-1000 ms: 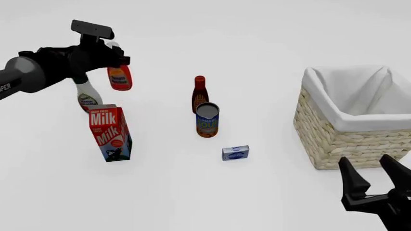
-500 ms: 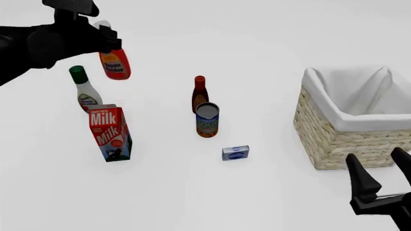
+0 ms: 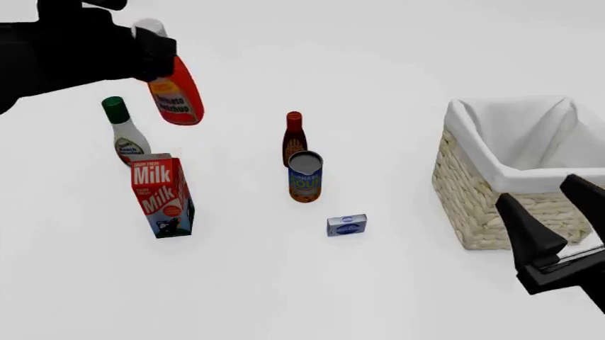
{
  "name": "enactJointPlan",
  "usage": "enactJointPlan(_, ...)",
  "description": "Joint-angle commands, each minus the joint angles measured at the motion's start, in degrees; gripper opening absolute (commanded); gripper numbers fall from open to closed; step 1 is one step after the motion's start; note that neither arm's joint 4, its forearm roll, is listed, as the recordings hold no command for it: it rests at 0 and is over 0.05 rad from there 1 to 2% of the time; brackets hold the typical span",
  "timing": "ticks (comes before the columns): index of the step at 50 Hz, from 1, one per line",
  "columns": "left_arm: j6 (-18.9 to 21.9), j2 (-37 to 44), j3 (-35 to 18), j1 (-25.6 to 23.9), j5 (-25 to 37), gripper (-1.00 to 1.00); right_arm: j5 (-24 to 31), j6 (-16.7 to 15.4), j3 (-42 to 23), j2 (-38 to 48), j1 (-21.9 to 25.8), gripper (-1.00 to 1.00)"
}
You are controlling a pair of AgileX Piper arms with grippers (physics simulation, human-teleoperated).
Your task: Pick the ketchup and place it in the basket.
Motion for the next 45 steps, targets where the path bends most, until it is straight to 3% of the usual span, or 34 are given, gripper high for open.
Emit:
enactJointPlan(1, 0.98, -5.11, 0.7, -3.12, 3.94, -1.0, 0.69, 1.83, -5.46, 4.43, 7.41, 1.0)
enactJointPlan(5, 1.35, -6.11, 0.75, -4.88, 5.28, -1.0, 1.04, 2.66, -7.78, 6.03, 9.22, 1.0)
enactJointPlan(10, 2.18, -7.36, 1.18, -9.18, 6.97, -1.0, 0.16, 0.86, -9.61, 8.74, 10.9, 1.0)
enactJointPlan(12, 2.04, -7.96, 1.12, -9.09, 7.24, -1.0, 0.25, 2.24, -10.57, 10.44, 12.27, 1.0)
enactJointPlan(17, 1.95, -8.63, 0.56, -10.85, 8.48, -1.0, -0.92, 0.58, -10.85, 12.77, 13.99, 1.0)
enactJointPlan(29, 4.17, -8.81, -0.37, -14.79, 10.47, -1.0, -2.12, 1.85, -15.64, 20.37, 16.32, 1.0)
enactJointPlan(45, 5.09, -8.69, -1.81, -19.55, 11.74, -1.0, 0.74, -1.29, -21.98, 25.01, 22.97, 1.0)
